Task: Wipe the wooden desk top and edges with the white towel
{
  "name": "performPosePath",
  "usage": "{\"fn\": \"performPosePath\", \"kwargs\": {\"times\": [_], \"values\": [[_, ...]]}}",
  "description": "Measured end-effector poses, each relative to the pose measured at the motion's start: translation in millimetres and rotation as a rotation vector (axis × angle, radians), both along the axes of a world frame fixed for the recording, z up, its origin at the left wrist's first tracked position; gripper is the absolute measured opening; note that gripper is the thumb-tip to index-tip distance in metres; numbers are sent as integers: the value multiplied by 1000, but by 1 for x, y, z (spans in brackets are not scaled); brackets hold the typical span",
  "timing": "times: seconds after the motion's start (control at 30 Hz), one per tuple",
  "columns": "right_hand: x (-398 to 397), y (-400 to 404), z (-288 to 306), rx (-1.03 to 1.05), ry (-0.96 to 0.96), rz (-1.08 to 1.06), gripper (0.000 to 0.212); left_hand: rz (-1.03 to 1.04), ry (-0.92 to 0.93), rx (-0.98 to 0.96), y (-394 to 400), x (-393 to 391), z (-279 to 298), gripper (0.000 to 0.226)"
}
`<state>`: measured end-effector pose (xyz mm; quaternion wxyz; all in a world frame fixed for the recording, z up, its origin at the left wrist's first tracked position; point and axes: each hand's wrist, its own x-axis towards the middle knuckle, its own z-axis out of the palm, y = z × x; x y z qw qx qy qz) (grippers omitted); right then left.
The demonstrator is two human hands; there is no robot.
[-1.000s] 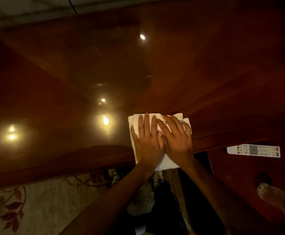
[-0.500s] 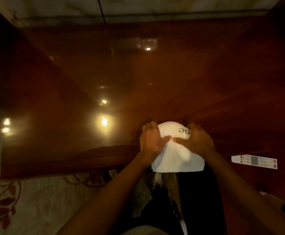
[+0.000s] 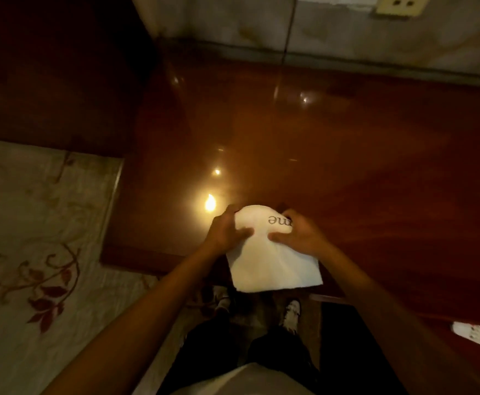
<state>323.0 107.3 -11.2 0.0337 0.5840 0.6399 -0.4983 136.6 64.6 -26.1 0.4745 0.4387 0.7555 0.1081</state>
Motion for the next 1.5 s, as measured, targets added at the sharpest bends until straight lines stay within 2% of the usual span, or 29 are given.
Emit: {"fn": "performPosePath", "kwargs": {"times": [0.13, 0.3, 0.5, 0.7, 0.77, 0.87, 0.93, 1.03, 1.17, 1.27, 1.4, 1.5], "values": [[-66, 4, 2, -41, 54, 8, 51, 51, -29, -28, -7, -68, 1, 55], [-135, 3, 0, -125, 145, -32, 46, 88, 42, -10, -9, -134, 6, 57], [-192, 2, -11, -182, 169, -137, 31, 210, 68, 109, 2, -191, 15, 80], [-231, -1, -17, -196, 206, -190, 39, 245, 130, 185, 6, -230, 17, 76], [-241, -2, -17, -130, 166, -123, 44, 263, 148, 172, 3, -235, 14, 76], [-245, 2, -14, 224, -102, 245, 55, 220, 285, 121, -3, -233, 9, 77], [-239, 10, -9, 387, -202, 374, 61, 145, 408, 135, -4, -226, 13, 76], [-226, 17, -4, 398, -224, 381, 63, 11, 544, 214, 0, -212, 21, 68], [-200, 17, 5, 462, -290, 448, 61, -153, 671, 207, 10, -188, 35, 60], [-163, 25, 16, 466, -329, 475, 55, -179, 564, 169, 24, -164, 46, 50], [-105, 48, 47, 296, -229, 401, 51, -77, 117, 167, 51, -127, 70, 31], [-57, 66, 78, 274, -119, 242, 44, -45, -114, 234, 79, -82, 98, 3]]}}
